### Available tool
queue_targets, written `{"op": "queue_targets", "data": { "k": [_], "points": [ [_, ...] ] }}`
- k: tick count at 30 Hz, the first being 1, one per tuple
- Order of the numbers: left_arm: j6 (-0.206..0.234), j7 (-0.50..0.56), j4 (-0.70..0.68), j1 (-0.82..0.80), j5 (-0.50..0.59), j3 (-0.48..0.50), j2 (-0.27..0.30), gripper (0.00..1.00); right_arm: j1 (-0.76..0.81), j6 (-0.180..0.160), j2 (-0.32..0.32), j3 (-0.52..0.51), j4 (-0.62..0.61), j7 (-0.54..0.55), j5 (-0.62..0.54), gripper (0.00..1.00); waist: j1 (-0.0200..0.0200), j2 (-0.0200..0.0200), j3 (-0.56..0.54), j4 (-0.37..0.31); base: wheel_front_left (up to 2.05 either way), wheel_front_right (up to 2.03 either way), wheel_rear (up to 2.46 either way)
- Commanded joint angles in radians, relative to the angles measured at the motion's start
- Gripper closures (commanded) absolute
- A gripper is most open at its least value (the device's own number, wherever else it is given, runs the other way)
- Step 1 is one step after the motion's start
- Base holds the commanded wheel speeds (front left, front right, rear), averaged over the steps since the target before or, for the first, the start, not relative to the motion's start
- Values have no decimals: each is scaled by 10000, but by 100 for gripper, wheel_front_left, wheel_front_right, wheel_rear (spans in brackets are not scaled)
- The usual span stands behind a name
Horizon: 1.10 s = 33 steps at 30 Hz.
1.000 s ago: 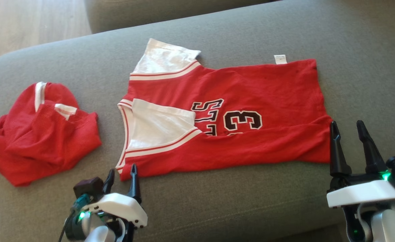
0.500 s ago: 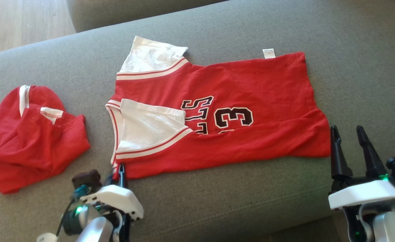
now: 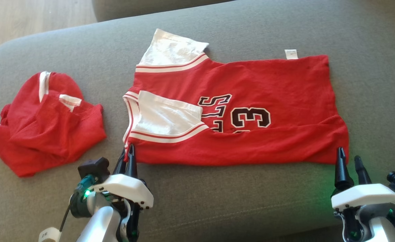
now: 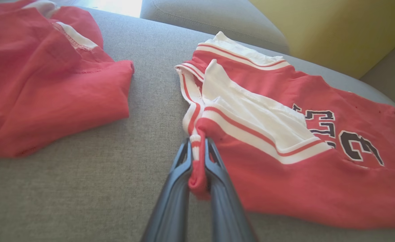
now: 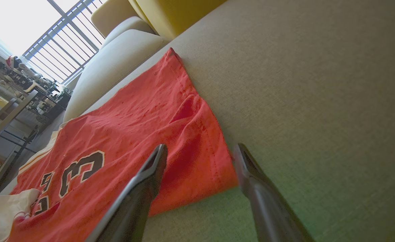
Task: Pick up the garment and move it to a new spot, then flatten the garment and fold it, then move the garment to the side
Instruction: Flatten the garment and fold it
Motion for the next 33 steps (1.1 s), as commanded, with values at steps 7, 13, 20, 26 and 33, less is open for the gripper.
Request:
{"op": "queue_targets", "data": {
  "k": [7,13,20,26,33],
  "points": [
    [105,-59,-1327,137,391,335,63,100,-1210,0,-43,-67,1956,-308,421,0,0,0,103,418,0,0,0],
    [114,-59,-1520,245,420,258,62,100,-1691,0,-43,-283,2941,-350,121,0,0,0,134,544,0,0,0],
    [102,-59,-1506,297,432,282,62,100,-1934,0,-43,-272,3370,-356,119,21,0,0,89,524,0,0,0],
    [104,-59,-1461,293,418,279,62,100,-1901,0,-43,65,3256,-356,90,100,0,0,43,465,0,0,0],
    [15,-59,-1139,458,503,157,62,100,-1645,0,-43,-195,2792,-357,-873,100,0,0,-236,393,0,0,0]
  ]
}}
